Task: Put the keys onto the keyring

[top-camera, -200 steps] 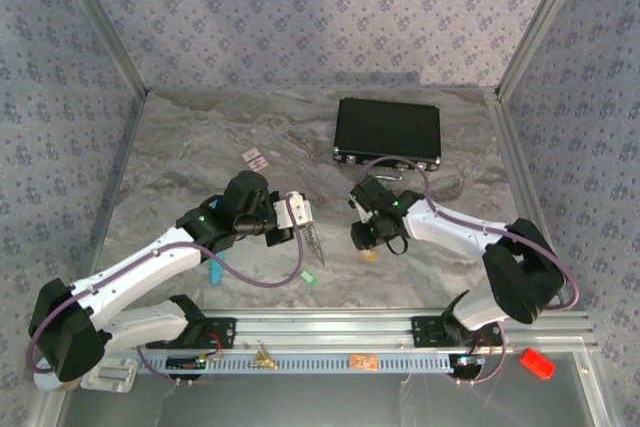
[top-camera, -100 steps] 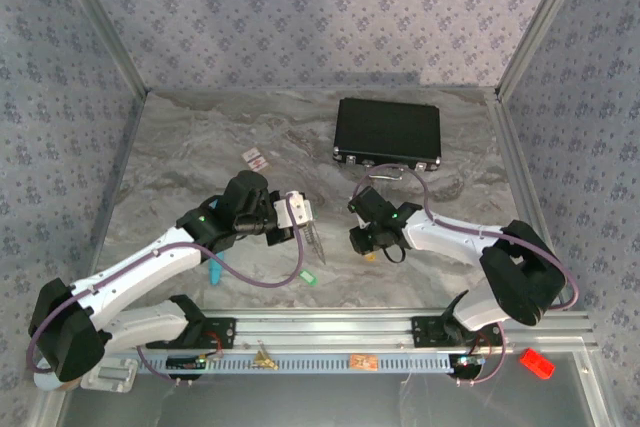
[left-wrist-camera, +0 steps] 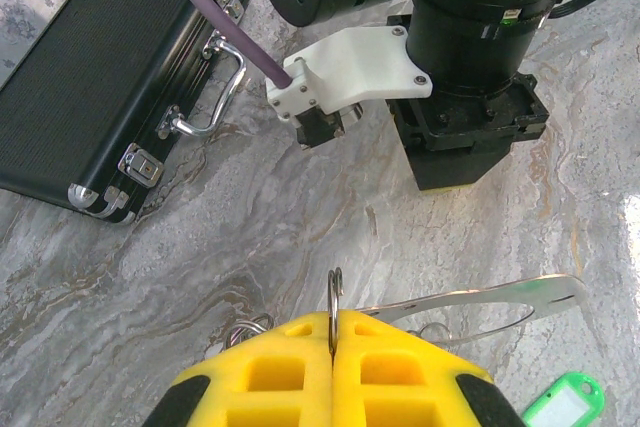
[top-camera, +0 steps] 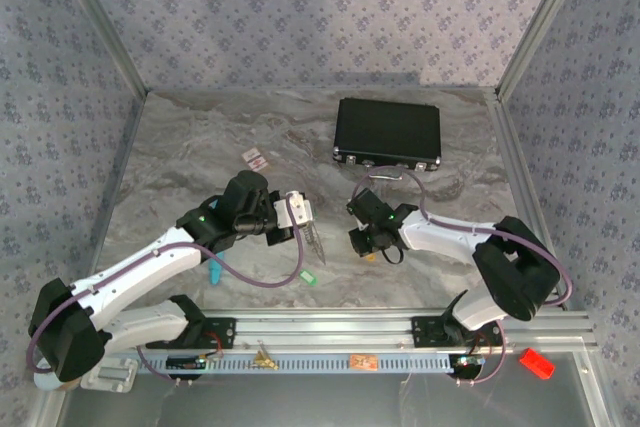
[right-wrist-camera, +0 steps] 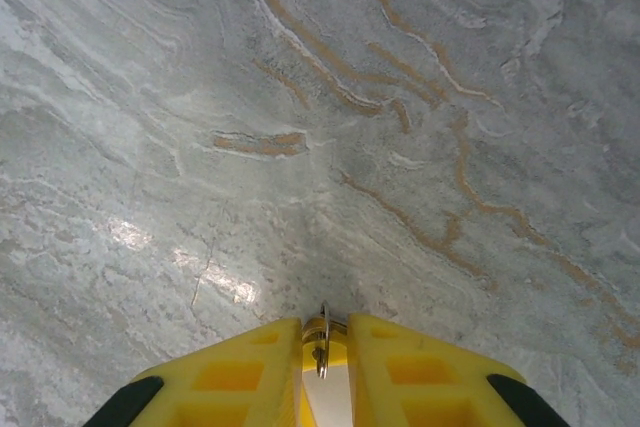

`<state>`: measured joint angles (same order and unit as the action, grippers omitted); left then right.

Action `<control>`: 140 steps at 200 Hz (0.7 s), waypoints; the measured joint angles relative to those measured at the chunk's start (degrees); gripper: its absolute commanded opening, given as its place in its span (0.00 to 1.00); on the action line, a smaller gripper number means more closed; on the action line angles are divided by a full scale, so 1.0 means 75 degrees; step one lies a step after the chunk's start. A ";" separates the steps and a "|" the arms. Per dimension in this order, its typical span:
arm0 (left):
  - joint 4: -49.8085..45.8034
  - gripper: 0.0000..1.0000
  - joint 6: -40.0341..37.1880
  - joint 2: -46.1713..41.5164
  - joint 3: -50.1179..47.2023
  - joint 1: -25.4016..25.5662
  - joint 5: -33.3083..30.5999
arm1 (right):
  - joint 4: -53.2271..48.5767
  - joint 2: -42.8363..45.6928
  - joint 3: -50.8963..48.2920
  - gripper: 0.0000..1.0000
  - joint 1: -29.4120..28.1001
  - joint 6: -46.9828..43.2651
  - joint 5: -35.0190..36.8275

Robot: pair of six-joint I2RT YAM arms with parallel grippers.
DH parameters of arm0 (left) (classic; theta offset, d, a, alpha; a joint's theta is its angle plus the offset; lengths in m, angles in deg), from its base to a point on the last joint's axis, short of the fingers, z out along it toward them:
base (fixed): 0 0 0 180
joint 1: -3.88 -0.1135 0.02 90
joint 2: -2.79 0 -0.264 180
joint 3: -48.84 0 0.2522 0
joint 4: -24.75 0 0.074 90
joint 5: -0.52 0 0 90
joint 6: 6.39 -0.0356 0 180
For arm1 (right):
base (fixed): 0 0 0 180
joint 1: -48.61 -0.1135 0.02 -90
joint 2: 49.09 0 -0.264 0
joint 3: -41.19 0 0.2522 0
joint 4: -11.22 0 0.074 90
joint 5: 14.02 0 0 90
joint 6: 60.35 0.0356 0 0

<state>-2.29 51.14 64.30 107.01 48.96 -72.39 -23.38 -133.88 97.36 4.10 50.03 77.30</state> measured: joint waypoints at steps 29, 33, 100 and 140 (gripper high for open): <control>0.0000 0.00 0.0000 0.0000 0.0000 0.0000 0.0000 | 0.0020 -0.0079 -0.0003 0.17 -0.0009 0.0000 0.0003; 0.0000 0.00 0.0000 0.0000 0.0000 0.0000 0.0000 | 0.0020 -0.0087 -0.0003 0.17 -0.0012 0.0000 0.0000; 0.0000 0.00 -0.0003 0.0000 0.0000 0.0000 0.0000 | 0.0044 -0.0117 -0.0003 0.08 -0.0087 0.0017 0.0009; 0.0000 0.00 -0.0003 0.0000 0.0000 -0.0003 0.0000 | 0.0044 -0.0108 -0.0003 0.02 -0.0137 0.0047 0.0096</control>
<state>-2.29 51.12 64.30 107.01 48.94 -72.39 -23.05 -134.69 97.34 3.08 50.38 78.02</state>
